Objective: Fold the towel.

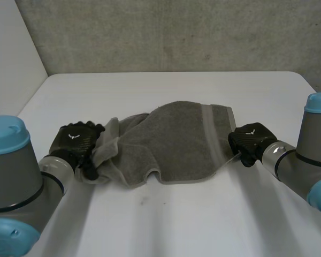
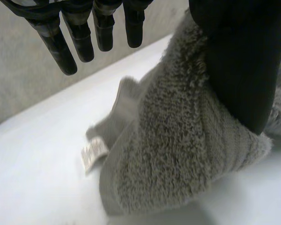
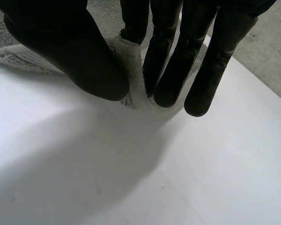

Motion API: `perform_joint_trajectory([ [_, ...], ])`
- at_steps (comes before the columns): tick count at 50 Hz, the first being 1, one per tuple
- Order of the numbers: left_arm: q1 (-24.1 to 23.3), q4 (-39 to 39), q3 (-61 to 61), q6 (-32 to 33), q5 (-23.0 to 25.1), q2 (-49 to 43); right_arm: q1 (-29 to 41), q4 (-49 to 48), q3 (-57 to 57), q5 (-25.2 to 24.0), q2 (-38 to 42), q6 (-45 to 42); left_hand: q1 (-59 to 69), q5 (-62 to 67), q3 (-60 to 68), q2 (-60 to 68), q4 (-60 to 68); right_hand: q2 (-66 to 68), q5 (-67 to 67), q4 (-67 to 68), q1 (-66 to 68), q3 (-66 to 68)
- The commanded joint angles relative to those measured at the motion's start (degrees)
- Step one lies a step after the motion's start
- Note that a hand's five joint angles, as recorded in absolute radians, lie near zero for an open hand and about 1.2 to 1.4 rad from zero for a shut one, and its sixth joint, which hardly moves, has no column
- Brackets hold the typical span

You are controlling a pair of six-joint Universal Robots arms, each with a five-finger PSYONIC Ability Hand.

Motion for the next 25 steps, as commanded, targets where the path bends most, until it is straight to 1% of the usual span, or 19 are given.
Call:
perform_joint_trajectory([
  [1, -2.8, 2.6, -2.4, 1.9, 3.9, 3.6, 0.0, -0.7, 0.3, 0.0, -0.3, 1.6, 0.6, 0.6, 0.8, 1.0, 0.9, 12.2, 13.1, 11.7, 1.4, 12.2],
  [2, -2.8, 2.6, -2.4, 2.0, 3.9, 3.6, 0.0, -0.7, 0.3, 0.0, -0.3, 1.6, 0.6, 0.6, 0.8, 1.0, 0.9, 12.2, 13.1, 11.7, 1.4, 12.2],
  [4, -3.3, 3.4, -3.3, 6.8, 5.5, 3.6, 0.0, -0.7, 0.3, -0.1, -0.3, 1.6, 0.6, 0.6, 0.8, 1.0, 0.9, 12.2, 13.1, 11.7, 1.4, 12.2],
  [5, -3.3, 3.4, -3.3, 6.8, 5.5, 3.6, 0.0, -0.7, 0.4, -0.1, -0.3, 1.6, 0.6, 0.6, 0.8, 1.0, 0.9, 12.2, 13.1, 11.7, 1.4, 12.2],
  [7, -3.4, 4.3, -4.2, 13.0, 7.2, 3.6, 0.0, -0.7, 0.4, 0.0, -0.3, 1.6, 0.4, 0.5, 0.6, 0.8, 0.8, 12.2, 13.1, 11.7, 1.4, 12.2],
  [8, -3.4, 4.3, -4.3, 13.0, 7.2, 3.6, 0.0, -0.7, 0.4, 0.0, -0.3, 1.6, 0.4, 0.5, 0.6, 0.8, 0.8, 12.2, 13.1, 11.7, 1.4, 12.2],
  [10, -3.5, 5.1, -5.2, 18.6, 8.4, 3.6, -0.1, -0.7, 0.3, -0.1, -0.3, 1.6, 0.1, 0.1, 0.3, 0.5, 0.4, 12.2, 13.1, 11.7, 1.4, 12.2],
  [11, -3.5, 5.1, -5.2, 18.6, 8.4, 3.6, -0.1, -0.7, 0.3, -0.1, -0.3, 1.6, 0.1, 0.1, 0.3, 0.5, 0.4, 12.2, 13.1, 11.7, 1.4, 12.2],
  [12, -3.5, 5.6, -5.4, 20.7, 9.0, 3.7, -0.1, -0.7, 0.3, -0.1, -0.3, 1.6, -0.1, 0.0, 0.1, 0.3, 0.3, 12.2, 13.1, 11.7, 1.4, 12.2],
  [13, -3.5, 5.6, -5.4, 20.8, 9.0, 3.7, -0.1, -0.7, 0.3, -0.1, -0.3, 1.6, -0.1, 0.0, 0.1, 0.3, 0.3, 12.2, 13.1, 11.7, 1.4, 12.2],
  [15, -3.9, 6.4, -5.4, 23.0, 9.2, 3.7, -0.1, -0.7, 0.3, -0.1, -0.3, 1.6, -0.3, -0.2, -0.1, 0.1, 0.1, 12.2, 13.1, 11.7, 1.4, 12.2],
  [25, -5.9, 6.1, -4.9, 23.9, 9.4, 3.0, -0.2, -0.7, 0.3, -0.1, -0.1, 1.6, 0.4, 0.5, 0.6, 0.8, 0.8, 12.2, 13.1, 11.7, 1.4, 12.2],
])
